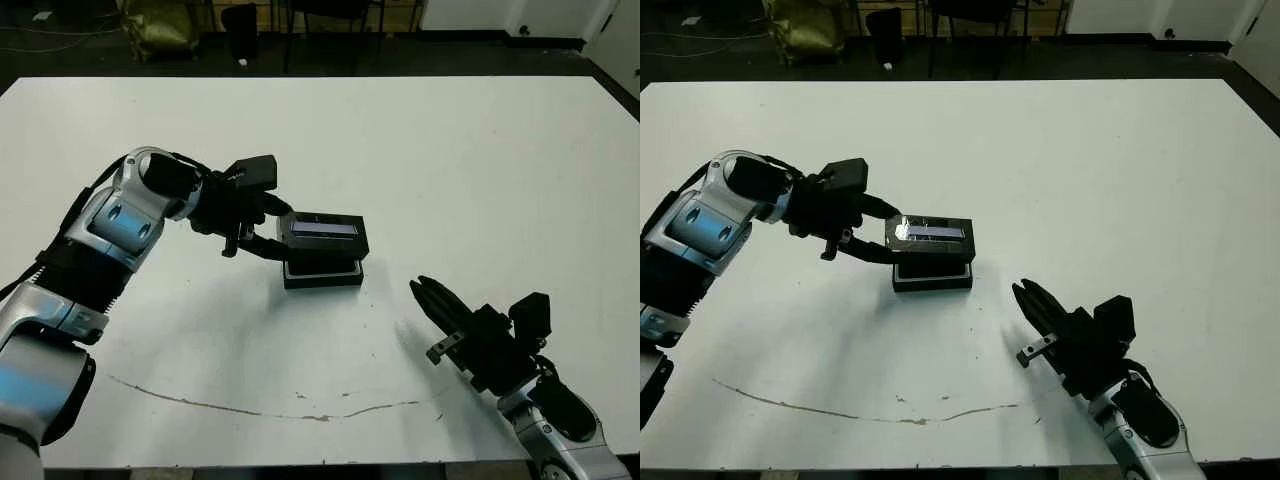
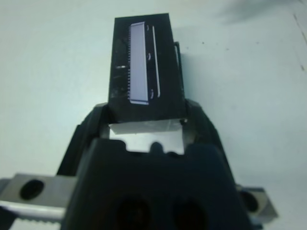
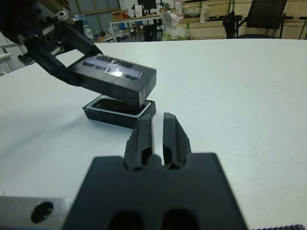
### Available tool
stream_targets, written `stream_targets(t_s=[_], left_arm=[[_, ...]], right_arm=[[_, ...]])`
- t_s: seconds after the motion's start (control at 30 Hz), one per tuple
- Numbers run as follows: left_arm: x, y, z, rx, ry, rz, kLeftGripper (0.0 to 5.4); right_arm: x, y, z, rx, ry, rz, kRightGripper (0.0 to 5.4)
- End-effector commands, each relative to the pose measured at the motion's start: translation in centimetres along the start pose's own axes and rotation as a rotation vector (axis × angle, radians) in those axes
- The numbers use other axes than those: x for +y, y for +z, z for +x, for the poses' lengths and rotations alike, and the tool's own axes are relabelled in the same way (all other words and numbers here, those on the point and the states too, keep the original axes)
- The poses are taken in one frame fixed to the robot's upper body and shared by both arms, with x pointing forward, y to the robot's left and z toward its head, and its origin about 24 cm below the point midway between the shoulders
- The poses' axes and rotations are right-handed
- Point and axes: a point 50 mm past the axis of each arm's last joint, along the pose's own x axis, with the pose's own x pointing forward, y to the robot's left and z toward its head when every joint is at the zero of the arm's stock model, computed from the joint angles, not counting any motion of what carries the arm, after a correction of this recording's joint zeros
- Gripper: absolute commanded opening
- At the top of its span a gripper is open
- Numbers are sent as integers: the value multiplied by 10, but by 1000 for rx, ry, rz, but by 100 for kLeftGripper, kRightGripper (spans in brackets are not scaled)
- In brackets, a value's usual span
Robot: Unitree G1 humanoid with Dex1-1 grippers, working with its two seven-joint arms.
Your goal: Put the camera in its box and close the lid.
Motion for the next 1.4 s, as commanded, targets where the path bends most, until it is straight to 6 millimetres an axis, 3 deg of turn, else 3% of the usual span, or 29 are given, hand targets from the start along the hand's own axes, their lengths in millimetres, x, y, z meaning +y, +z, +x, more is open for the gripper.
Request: stream_targets(t_s=[0.03, 0.97, 1.17, 1.4], left_arm=[[-1, -3, 5, 27, -33, 2, 219], [-2, -7, 25, -25, -47, -15, 219], [4, -10, 22, -43, 73, -27, 218], [14, -11, 5, -48, 149, -34, 218]], right_arm=[[-3, -4, -2, 25, -5, 2, 0], [-2, -5, -4, 43, -24, 5, 0], [-1, -7, -4, 37, -16, 14, 0], [-1, -7, -4, 48, -15, 18, 0]])
